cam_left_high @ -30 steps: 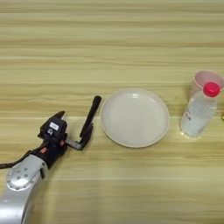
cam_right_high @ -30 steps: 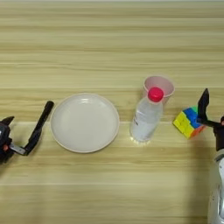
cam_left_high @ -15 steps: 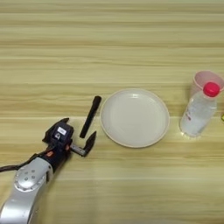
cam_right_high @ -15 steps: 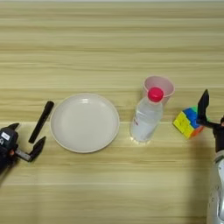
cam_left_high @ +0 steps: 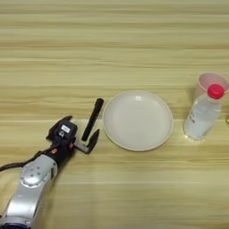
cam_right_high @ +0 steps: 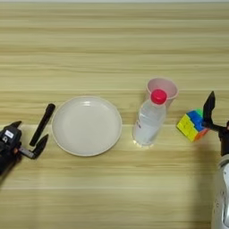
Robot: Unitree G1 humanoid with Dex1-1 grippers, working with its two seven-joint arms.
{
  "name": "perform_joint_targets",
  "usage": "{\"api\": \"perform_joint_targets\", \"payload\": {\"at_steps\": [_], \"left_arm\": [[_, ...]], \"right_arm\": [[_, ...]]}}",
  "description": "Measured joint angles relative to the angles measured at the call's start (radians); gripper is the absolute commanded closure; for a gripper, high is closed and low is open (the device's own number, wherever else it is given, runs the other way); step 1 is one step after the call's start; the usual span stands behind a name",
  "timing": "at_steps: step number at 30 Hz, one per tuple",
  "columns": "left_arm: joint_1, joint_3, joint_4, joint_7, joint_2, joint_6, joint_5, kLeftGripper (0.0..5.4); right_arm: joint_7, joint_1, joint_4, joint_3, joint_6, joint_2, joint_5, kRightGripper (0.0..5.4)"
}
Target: Move the objects on the table
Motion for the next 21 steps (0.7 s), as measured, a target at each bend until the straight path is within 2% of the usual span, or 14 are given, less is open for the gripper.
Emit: {"api": "perform_joint_targets", "payload": {"at_steps": [5, 16, 21], "left_arm": [[-0.039, 0.000, 0.068, 0.005, -0.005, -0.027, 0.000, 0.00], [-0.062, -0.001, 0.117, 0.005, -0.004, -0.064, 0.000, 0.00], [-0.064, -0.001, 0.122, 0.002, -0.003, -0.067, -0.001, 0.44]], "right_arm": [[0.000, 0.001, -0.002, 0.000, 0.001, 0.000, 0.000, 0.02], [-0.001, 0.002, -0.008, 0.000, 0.008, 0.003, 0.000, 0.02], [-0.001, 0.002, -0.009, 0.000, 0.013, 0.004, 0.001, 0.00]]}}
